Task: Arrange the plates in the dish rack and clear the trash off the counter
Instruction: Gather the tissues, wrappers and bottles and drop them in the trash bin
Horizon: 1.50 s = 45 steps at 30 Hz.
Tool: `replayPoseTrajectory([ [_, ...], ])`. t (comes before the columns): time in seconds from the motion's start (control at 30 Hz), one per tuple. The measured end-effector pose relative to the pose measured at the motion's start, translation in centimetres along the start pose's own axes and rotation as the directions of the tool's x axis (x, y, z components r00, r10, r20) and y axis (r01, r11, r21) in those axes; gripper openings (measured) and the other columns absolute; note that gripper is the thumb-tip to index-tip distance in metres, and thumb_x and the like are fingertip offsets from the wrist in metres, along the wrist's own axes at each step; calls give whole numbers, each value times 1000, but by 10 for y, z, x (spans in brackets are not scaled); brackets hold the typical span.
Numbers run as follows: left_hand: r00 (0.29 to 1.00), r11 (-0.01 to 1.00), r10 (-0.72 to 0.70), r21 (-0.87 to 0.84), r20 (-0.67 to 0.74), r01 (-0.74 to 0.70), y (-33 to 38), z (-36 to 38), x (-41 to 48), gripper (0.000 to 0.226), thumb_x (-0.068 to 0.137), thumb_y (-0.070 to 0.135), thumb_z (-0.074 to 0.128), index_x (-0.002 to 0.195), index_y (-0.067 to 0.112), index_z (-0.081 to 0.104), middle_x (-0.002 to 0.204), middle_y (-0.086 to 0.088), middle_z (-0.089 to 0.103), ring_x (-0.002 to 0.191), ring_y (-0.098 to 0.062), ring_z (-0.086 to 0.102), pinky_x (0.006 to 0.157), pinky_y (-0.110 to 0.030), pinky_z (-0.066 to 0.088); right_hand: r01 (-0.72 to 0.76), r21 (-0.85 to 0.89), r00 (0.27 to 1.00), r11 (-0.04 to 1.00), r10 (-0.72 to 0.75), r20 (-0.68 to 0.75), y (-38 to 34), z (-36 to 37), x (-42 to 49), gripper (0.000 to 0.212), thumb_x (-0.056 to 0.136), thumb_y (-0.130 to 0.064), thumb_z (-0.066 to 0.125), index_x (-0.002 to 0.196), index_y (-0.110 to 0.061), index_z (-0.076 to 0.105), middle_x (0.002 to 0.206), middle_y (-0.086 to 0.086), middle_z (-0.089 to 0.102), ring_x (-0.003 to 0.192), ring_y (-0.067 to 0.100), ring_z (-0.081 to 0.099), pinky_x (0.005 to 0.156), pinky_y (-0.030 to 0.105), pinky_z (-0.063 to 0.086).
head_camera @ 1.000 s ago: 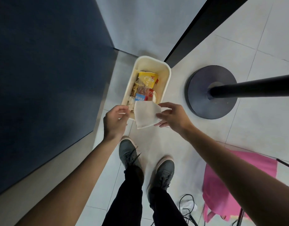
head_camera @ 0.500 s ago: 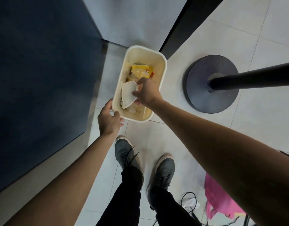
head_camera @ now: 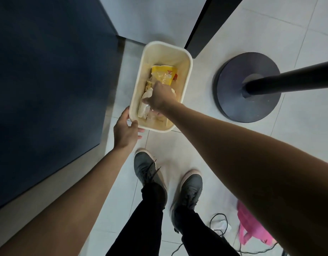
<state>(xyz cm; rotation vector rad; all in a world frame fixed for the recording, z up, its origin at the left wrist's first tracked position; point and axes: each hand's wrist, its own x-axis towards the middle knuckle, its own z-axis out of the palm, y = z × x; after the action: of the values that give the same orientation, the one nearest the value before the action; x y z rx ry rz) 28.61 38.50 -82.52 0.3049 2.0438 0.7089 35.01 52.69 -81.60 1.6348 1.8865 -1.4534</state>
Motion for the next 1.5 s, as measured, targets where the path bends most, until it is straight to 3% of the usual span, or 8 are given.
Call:
replayPoseTrajectory([
  [0.27, 996, 985, -61, 162, 61, 51, 32, -35, -38, 46, 100, 10, 51, 145, 20, 43, 135, 1, 46, 84, -23, 66, 70, -36, 54, 91, -47, 993, 995, -87, 75, 12, -46, -75, 29, 92, -18, 63, 118, -5, 63, 113, 15, 66, 94, 34, 67, 83, 39, 55],
  [0.4, 1000, 983, 13, 181, 23, -17, 51, -55, -83, 41, 97, 4, 50, 134, 20, 51, 131, 1, 52, 90, -24, 67, 75, -41, 54, 84, 48, 989, 995, -89, 119, 5, -57, -137, 17, 97, -17, 55, 108, -10, 66, 97, 15, 70, 75, 26, 70, 59, 22, 54],
  [0.57, 992, 987, 119, 101, 31, -121, 84, -66, -173, 46, 92, -2, 50, 131, 23, 55, 125, 6, 56, 86, -18, 66, 77, -41, 53, 217, 70, 972, 974, -222, 73, -10, -75, -226, 12, 95, -18, 52, 94, -19, 64, 84, 7, 70, 75, 25, 66, 76, 39, 56],
  [0.8, 993, 989, 118, 87, 22, -119, 90, -96, -316, 37, 86, -6, 53, 103, 23, 68, 99, 8, 67, 83, -16, 65, 84, -39, 57, 399, -251, 912, 882, -353, 209, -29, -101, -378, 16, 94, -20, 51, 95, -14, 65, 84, 3, 67, 81, 27, 62, 73, 38, 51],
  [1.03, 995, 993, 103, 61, -7, -102, 84, -149, -483, 31, 86, -4, 51, 103, 12, 72, 93, 5, 71, 81, -12, 66, 90, -35, 55, 533, -391, 837, 750, -400, 374, -47, -114, -502, 9, 91, -17, 54, 86, -13, 60, 81, 3, 62, 76, 27, 57, 62, 29, 31],
  [1.17, 998, 998, 56, 39, -35, -55, 59, -184, -545, 34, 87, 2, 48, 99, 25, 70, 90, 18, 68, 79, -6, 67, 77, -28, 54, 635, -351, 761, 689, -480, 436, -65, -96, -555, 9, 92, -22, 54, 85, -17, 57, 79, -2, 60, 69, 20, 53, 61, 34, 42],
  [1.33, 987, 1000, 23, 6, -157, -22, 36, -245, -587, 31, 93, 0, 49, 100, 23, 69, 84, 10, 69, 69, -7, 66, 67, -17, 49, 780, -308, 612, 545, -564, 554, -95, -43, -614, 8, 92, -20, 53, 89, -17, 60, 86, -1, 63, 74, 18, 55, 65, 36, 45],
  [1.5, 962, 995, 66, -49, -264, -81, 10, -305, -633, 29, 94, 3, 50, 101, 24, 69, 82, 13, 68, 70, -4, 66, 70, -23, 54, 859, -188, 489, 476, -654, 577, -138, 11, -661, 7, 90, -21, 54, 88, -20, 60, 81, -6, 61, 68, 15, 54, 65, 40, 50],
])
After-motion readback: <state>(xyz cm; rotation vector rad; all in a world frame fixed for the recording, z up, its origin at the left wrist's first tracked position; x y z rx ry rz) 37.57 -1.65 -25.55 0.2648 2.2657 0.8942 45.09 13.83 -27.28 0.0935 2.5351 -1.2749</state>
